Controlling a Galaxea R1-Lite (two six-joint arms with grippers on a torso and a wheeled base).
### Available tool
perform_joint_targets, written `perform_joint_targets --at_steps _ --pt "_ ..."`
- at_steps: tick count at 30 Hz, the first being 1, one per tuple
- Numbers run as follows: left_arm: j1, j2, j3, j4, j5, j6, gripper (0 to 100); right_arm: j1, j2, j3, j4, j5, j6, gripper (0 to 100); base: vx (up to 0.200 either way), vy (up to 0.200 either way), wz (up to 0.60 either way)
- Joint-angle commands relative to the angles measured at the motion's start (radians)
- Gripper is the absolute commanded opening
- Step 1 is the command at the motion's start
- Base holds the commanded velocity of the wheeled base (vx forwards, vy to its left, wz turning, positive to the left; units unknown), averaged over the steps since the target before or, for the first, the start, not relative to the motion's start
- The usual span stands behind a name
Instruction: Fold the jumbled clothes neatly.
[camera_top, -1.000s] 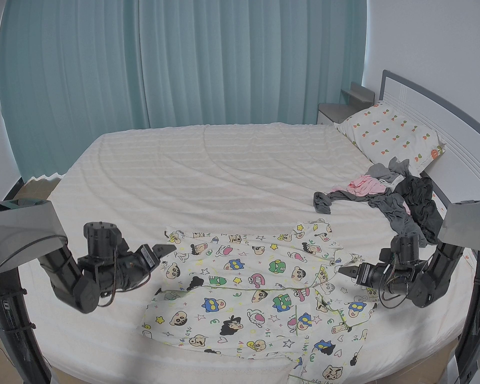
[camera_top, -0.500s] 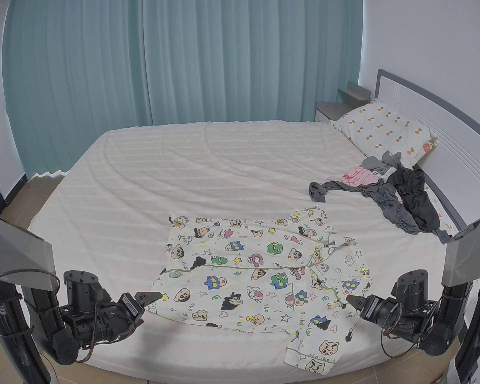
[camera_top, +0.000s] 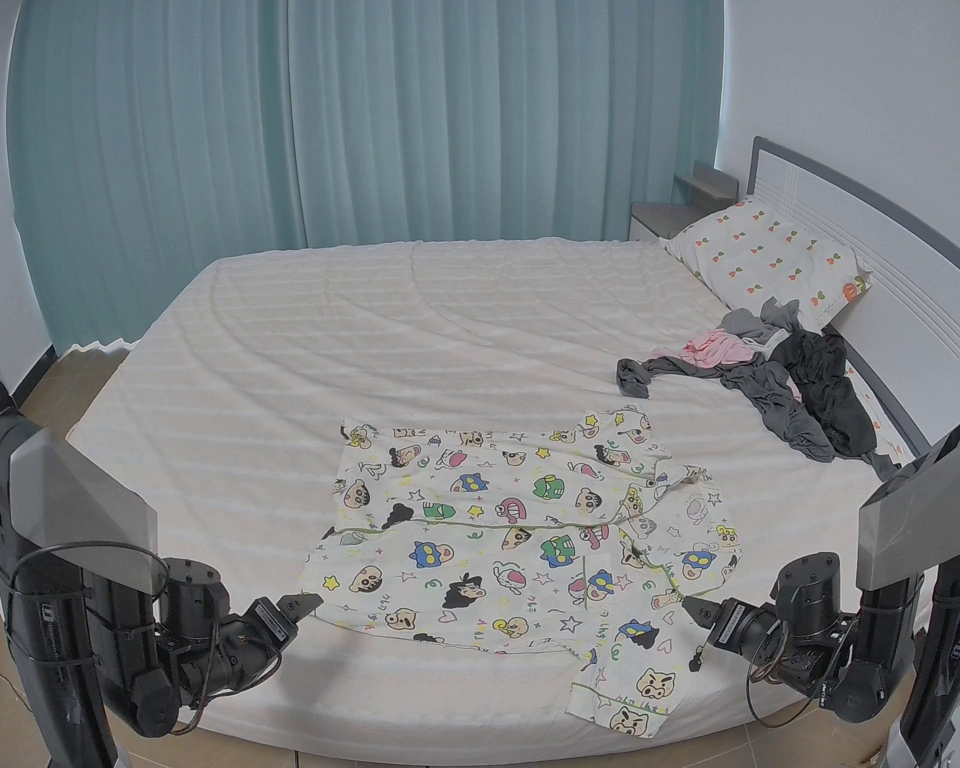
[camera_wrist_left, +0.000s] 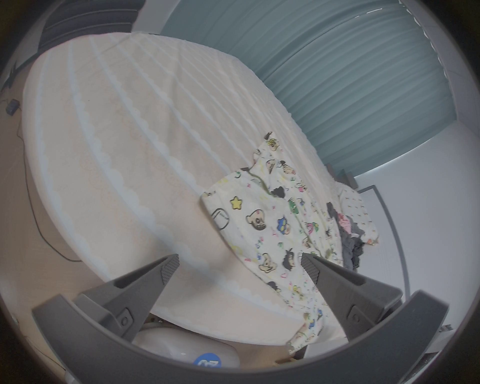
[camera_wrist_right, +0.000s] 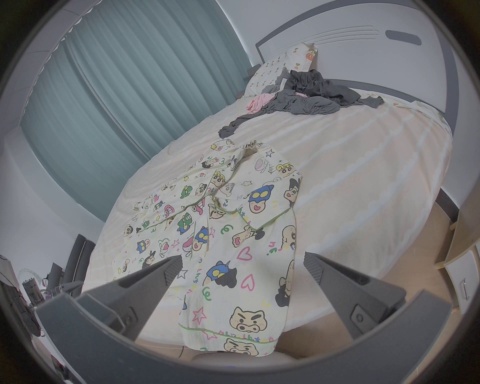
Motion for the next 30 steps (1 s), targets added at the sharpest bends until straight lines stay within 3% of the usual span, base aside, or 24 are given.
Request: perform_joint_targets --at_steps 1,11,16,30 --pt "-0.049 0.106 -0.105 -0.019 0.061 0.003 100 0.028 0.029 0.016 -0.006 -0.022 0.003 100 0.0 0.0 0.0" --pt "-0.052 0.163 -0.189 -0.019 0.093 0.078 100 0.066 0.069 0.016 -0.01 -0.069 0.004 100 0.0 0.0 0.0" --pt "-0.052 0.203 -0.22 -0.019 0.098 0.161 100 0.088 0.118 0.016 -0.015 -0.143 0.016 100 0.0 0.0 0.0" --pt "-0.052 0.22 -0.237 -0.019 0.099 0.205 100 0.089 0.127 0.016 -0.039 -0.14 0.043 100 0.0 0.0 0.0"
